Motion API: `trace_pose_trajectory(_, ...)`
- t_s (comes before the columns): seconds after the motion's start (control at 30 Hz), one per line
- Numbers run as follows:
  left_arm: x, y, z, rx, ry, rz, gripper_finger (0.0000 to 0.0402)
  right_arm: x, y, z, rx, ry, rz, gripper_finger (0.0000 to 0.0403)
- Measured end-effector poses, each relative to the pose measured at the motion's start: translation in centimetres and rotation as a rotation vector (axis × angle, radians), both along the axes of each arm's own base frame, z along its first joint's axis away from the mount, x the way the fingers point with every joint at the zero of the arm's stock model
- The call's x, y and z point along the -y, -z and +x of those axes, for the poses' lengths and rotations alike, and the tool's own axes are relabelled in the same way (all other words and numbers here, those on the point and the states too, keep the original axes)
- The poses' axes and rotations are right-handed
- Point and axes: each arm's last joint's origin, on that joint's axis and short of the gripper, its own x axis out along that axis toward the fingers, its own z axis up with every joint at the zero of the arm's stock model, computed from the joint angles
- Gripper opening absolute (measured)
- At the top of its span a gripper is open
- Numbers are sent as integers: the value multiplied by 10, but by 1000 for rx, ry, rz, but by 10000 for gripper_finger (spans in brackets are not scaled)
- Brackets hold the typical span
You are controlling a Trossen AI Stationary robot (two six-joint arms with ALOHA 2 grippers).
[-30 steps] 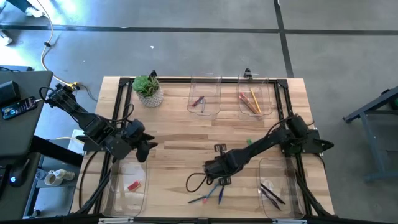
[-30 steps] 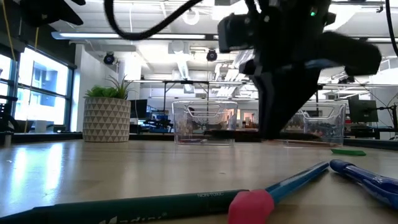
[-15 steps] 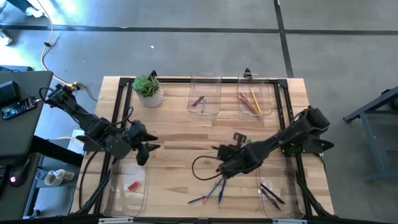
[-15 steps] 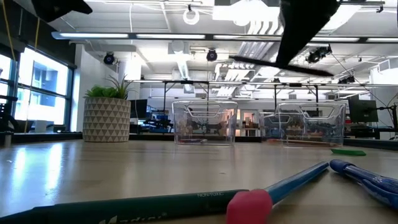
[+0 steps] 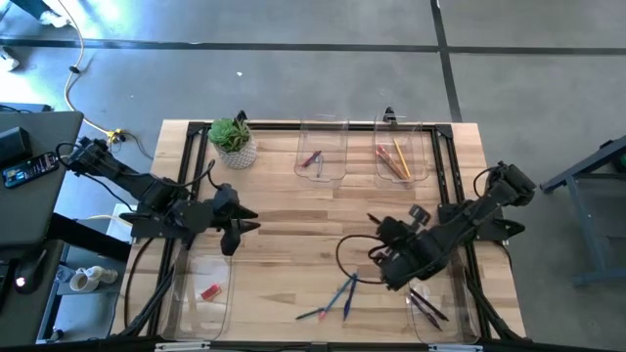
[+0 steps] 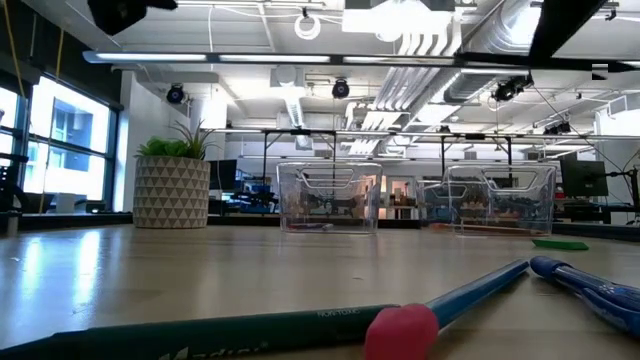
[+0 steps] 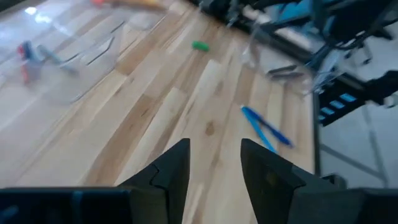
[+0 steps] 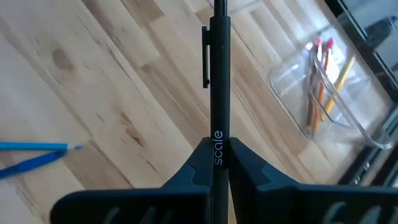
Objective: Sort crayons/erasers/pens/pencils in bins
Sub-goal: Put the black pen into the bottom right transparent bin
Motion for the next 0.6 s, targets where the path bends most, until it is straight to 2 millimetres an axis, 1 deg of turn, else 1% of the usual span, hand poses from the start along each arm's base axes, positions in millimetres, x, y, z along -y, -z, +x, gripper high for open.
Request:
trace_pose_trajectory(0.17, -1, -8, 7, 86, 28, 10, 114, -8, -5, -18, 3, 32, -15, 9)
trace_pose_trajectory(0.23, -2, -12, 9, 123, 41, 26, 108, -13, -5, -23, 15, 25, -9, 9)
trace_pose_trajectory(0.4, -2, -20, 13, 195, 69, 70, 95, -21, 6, -36, -18, 51, 21, 10)
trace_pose_trajectory(0.53, -4, -23, 15, 228, 63, 76, 90, -30, 16, -49, -41, 80, 44, 10)
trace_pose_trajectory(0.6, -6, -24, 16, 238, 55, 74, 90, -35, 17, -55, -37, 94, 61, 10)
